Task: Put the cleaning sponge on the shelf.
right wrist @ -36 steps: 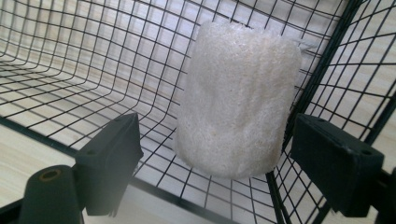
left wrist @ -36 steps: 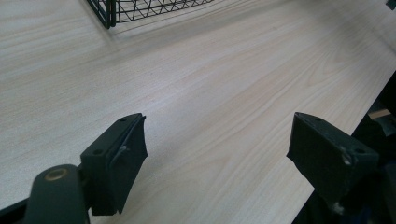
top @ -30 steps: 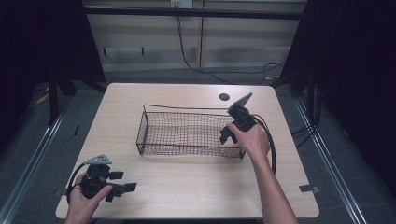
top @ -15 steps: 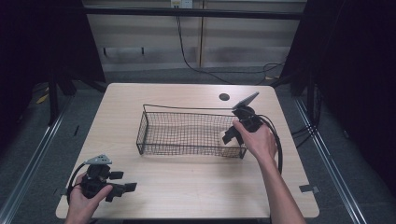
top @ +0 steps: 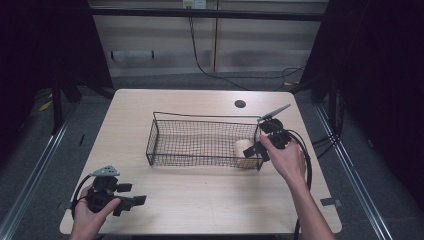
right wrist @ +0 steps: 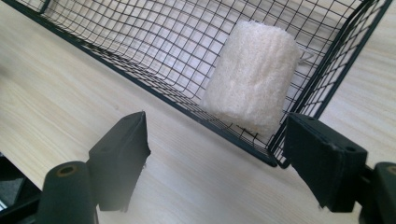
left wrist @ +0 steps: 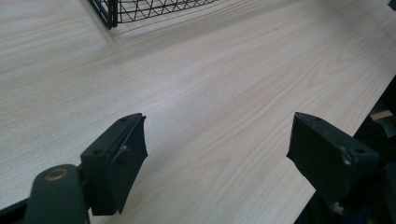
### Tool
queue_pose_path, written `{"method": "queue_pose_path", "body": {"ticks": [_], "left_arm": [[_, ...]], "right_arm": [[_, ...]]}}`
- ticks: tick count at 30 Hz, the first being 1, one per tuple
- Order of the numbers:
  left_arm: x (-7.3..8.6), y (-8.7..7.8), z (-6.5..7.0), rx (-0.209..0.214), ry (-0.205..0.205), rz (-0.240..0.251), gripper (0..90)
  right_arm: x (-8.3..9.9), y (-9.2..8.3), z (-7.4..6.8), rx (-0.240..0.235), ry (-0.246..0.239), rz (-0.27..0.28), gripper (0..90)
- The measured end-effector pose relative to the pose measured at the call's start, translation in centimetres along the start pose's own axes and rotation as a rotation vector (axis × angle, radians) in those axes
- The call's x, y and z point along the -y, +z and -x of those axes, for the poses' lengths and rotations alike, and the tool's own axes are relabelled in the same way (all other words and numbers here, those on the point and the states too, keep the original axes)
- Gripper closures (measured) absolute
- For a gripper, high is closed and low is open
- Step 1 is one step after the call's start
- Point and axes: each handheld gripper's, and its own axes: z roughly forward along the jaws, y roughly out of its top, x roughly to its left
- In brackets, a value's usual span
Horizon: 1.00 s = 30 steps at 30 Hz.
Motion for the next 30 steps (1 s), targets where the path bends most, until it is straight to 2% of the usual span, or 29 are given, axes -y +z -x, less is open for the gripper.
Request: {"method": "queue_pose_path", "body": {"ticks": [2,6,8,11,13,15,17,18,22,26,30], "left_arm": [[0.0,0.0,0.0,0.002,-0.002,0.001,19.0],[0.0,0.0,0.0,0.001,-0.001,-0.002,19.0],[0.0,0.0,0.0,0.002,-0.001,-0.001,19.0],[0.0,0.0,0.0,0.0,-0.003,0.001,19.0],[0.0,0.0,0.0,0.0,-0.004,0.002,19.0],[0.0,0.0,0.0,0.001,-0.004,0.0,19.0],[0.0,0.0,0.0,0.001,-0.003,0.0,19.0],[0.0,0.0,0.0,0.0,-0.005,-0.001,18.9],[0.0,0.0,0.0,-0.002,-0.004,0.0,19.0],[0.1,0.1,0.0,0.0,-0.014,0.0,19.0],[0.1,0.1,0.0,-0.003,-0.01,0.0,19.0]], "right_arm": [[0.7,-0.3,0.2,-0.028,-0.003,0.019,22.4],[1.9,-0.8,0.4,-0.045,-0.014,0.059,22.3],[2.7,-1.0,0.4,-0.083,-0.006,0.09,22.2],[3.7,-1.1,0.2,-0.083,-0.015,0.113,22.3],[4.5,-1.0,0.1,-0.109,-0.018,0.126,22.2],[5.2,-1.1,0.0,-0.091,-0.025,0.133,22.2],[6.0,-1.1,0.0,-0.119,-0.022,0.146,22.2],[6.4,-1.1,0.0,-0.102,-0.021,0.148,22.2],[7.8,-0.8,0.1,-0.092,-0.023,0.162,22.8],[9.6,-0.3,-0.3,-0.109,-0.037,0.197,23.4],[11.2,0.4,-0.4,-0.109,-0.034,0.193,23.5]]}}
